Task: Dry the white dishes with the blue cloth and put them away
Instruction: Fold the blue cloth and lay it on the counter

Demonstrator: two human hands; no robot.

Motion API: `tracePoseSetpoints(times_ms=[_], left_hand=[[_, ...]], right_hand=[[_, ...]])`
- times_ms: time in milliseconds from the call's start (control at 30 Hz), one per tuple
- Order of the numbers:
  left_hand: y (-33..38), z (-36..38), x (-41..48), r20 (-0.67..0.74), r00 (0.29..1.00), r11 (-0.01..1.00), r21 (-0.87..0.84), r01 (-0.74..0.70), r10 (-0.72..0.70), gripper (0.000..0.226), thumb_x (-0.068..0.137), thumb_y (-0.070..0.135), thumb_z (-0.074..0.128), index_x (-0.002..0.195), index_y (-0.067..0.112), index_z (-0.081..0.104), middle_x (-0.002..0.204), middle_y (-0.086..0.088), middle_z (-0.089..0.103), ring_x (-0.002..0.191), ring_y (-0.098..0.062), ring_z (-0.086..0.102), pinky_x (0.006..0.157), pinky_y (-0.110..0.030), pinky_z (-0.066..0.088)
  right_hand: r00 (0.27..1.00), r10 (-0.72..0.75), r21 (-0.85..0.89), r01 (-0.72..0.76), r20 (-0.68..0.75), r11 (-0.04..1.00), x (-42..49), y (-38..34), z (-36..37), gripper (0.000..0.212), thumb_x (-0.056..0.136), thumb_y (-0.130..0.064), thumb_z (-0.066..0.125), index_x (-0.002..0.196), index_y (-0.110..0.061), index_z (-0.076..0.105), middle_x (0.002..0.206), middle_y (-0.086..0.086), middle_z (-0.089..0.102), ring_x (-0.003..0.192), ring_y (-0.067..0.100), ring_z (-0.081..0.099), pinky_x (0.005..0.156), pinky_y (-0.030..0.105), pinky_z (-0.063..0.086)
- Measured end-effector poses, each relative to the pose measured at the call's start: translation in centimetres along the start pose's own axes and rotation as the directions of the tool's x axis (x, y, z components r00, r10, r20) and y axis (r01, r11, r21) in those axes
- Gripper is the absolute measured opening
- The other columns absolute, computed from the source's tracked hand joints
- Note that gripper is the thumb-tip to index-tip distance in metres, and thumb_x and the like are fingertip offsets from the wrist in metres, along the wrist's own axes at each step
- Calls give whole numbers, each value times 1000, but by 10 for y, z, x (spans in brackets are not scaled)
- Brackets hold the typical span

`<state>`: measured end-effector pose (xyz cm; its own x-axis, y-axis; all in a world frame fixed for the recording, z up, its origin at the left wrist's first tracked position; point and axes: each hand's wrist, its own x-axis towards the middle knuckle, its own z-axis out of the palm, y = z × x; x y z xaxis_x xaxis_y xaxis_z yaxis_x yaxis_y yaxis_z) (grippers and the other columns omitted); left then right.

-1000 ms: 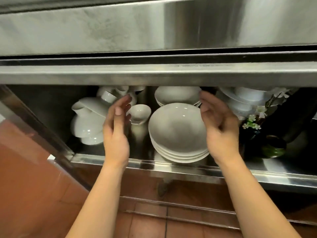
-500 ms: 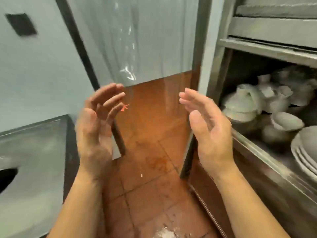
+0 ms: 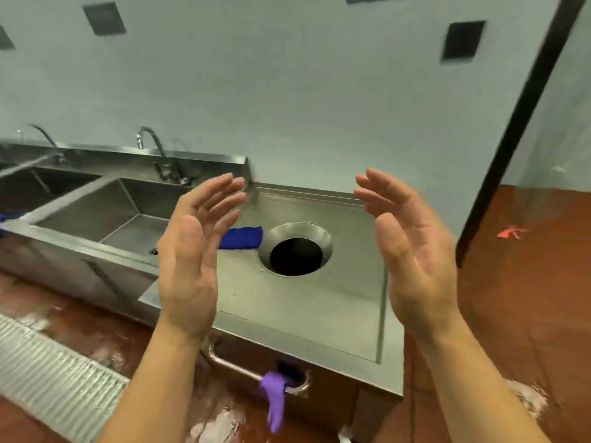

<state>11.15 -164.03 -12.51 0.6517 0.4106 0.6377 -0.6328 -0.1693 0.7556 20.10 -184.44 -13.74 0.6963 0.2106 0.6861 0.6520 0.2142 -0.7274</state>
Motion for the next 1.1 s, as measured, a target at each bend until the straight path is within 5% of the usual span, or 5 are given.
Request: tracePoseSetpoints(times_ms=[467, 600, 767, 967, 1100], left_hand=[[-139, -153, 137, 1, 973, 934, 283, 220, -229, 54, 100, 54, 33, 142, 29, 57, 148, -3, 63, 138, -26, 60, 117, -55, 46], [-172, -181, 195, -104, 960, 923, 264, 280, -261, 47, 96, 55, 38, 129, 41, 68, 142, 2, 69, 133, -22, 64, 115, -52, 48], [-242, -207, 231, -117, 938, 897, 274, 346, -326, 41, 110, 34, 31, 135, 37, 64, 143, 2, 67, 133, -21, 64, 116, -51, 48], [-383, -242, 254, -124, 858, 778, 374, 506, -498, 53, 101, 61, 32, 142, 40, 59, 145, 18, 63, 137, -7, 59, 119, -49, 45], [-486, -262, 257, -119, 758, 668, 401, 627, -641, 40, 99, 68, 34, 128, 59, 60, 129, 43, 61, 136, 0, 56, 119, -44, 44]], right_hand=[[988, 140, 211, -151, 68, 966, 118, 173, 182, 43, 95, -32, 52, 133, -12, 57, 130, 6, 66, 122, 24, 64, 103, 34, 50], [982, 178, 245, -187, 60, 951, 155, 219, 224, 42, 96, -30, 53, 133, -9, 59, 131, 9, 66, 121, 26, 65, 103, 34, 50], [971, 236, 161, -239, 40, 957, 185, 282, 257, 38, 96, -31, 56, 130, -14, 61, 127, 4, 68, 116, 23, 67, 99, 32, 51], [907, 406, -56, -413, -108, 909, 189, 396, 292, 37, 94, -38, 59, 127, -23, 62, 126, -6, 69, 111, 16, 68, 96, 32, 52], [793, 564, -188, -605, -230, 773, 168, 486, 314, 40, 90, -48, 60, 126, -32, 63, 127, -13, 69, 110, 11, 67, 97, 35, 55]])
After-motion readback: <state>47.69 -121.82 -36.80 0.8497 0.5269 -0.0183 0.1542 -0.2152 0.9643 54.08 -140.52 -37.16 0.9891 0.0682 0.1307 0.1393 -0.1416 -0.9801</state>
